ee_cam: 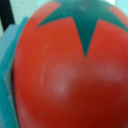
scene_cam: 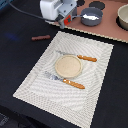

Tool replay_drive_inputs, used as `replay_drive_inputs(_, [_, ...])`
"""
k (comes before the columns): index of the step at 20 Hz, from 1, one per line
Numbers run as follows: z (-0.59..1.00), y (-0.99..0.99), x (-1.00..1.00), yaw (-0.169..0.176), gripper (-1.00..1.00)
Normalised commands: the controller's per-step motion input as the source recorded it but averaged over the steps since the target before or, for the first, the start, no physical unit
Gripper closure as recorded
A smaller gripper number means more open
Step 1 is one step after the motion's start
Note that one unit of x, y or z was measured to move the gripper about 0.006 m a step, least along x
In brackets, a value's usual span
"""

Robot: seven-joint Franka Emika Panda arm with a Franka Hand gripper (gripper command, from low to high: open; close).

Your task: Place the fish, sausage, and tomato into the frying pan.

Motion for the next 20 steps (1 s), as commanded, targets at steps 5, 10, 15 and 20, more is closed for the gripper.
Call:
replay_drive_inputs(5, [0.49,0.75,0.90,0.000,1.00])
replay_drive_inputs(10, [0.34,0.76,0.83,0.000,1.00])
replay_drive_inputs(15, [0.14,0.72,0.75,0.000,1.00])
replay_drive_inputs(20, [0.09,0.69,0.73,-0.002,1.00])
